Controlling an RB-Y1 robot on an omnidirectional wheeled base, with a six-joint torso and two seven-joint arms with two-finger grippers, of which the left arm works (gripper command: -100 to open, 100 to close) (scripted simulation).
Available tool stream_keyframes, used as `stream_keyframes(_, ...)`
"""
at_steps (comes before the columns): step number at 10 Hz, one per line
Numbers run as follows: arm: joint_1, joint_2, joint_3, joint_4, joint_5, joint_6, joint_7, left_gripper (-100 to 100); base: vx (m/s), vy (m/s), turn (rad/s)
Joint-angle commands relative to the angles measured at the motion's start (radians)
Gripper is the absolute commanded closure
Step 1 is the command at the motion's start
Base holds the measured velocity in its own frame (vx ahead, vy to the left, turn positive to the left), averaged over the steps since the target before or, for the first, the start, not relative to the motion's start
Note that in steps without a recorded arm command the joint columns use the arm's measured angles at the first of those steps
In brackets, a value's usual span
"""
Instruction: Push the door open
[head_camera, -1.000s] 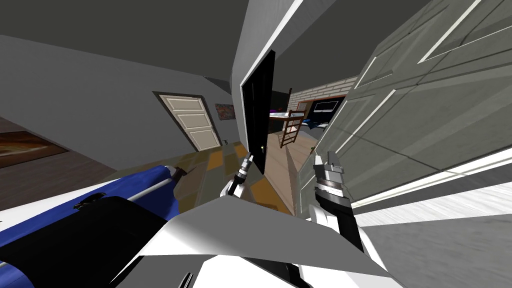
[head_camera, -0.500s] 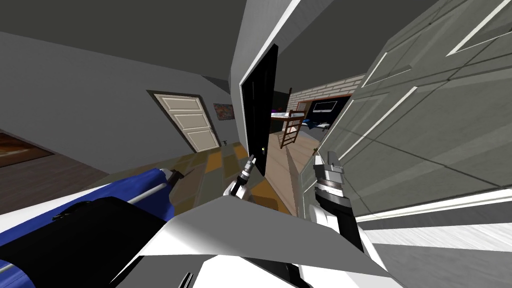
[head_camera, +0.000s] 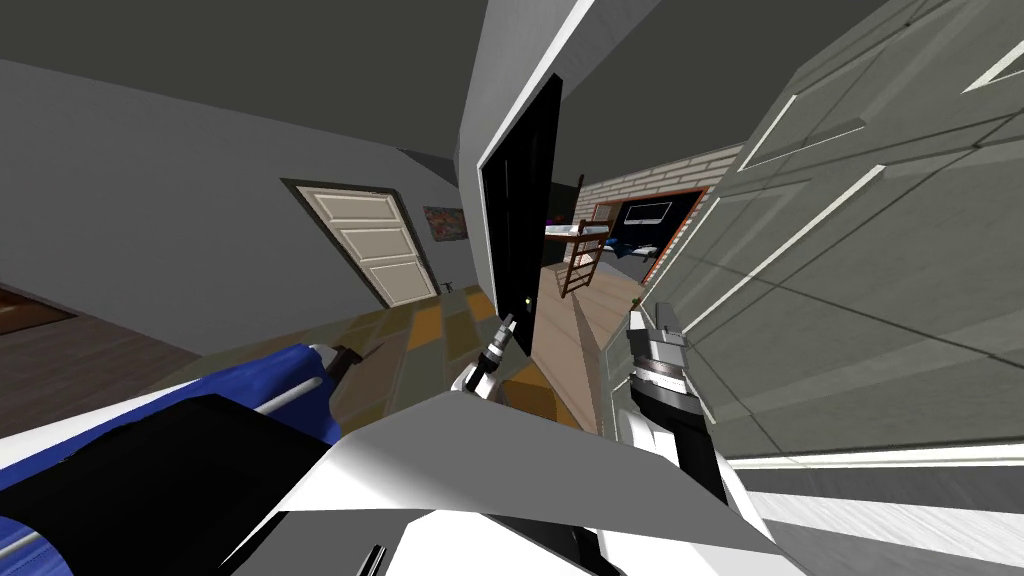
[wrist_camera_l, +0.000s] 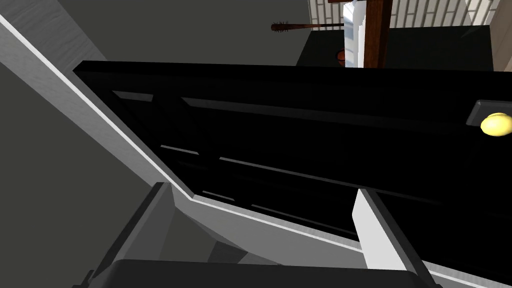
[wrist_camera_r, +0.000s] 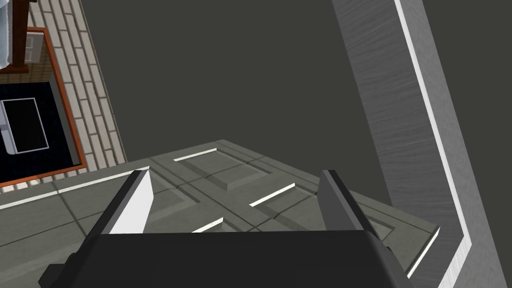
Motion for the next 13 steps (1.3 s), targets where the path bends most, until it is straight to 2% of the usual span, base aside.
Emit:
stream_keyframes(1, -0.013, 0.001, -0.019, 0.049, -0.01, -0.005, 0.012, -100, 0.132, 0.104, -0.049)
stream_keyframes(4, -0.037, -0.001, -0.037, 0.115, -0.02, -0.013, 0.024, -100, 0.117, 0.081, -0.03)
stream_keyframes(7, -0.077, -0.006, -0.067, 0.225, -0.036, -0.028, 0.044, -100, 0.121, 0.084, -0.042)
stream_keyframes(13, -0.122, -0.014, -0.101, 0.349, -0.055, -0.044, 0.066, -100, 0.102, 0.079, -0.024)
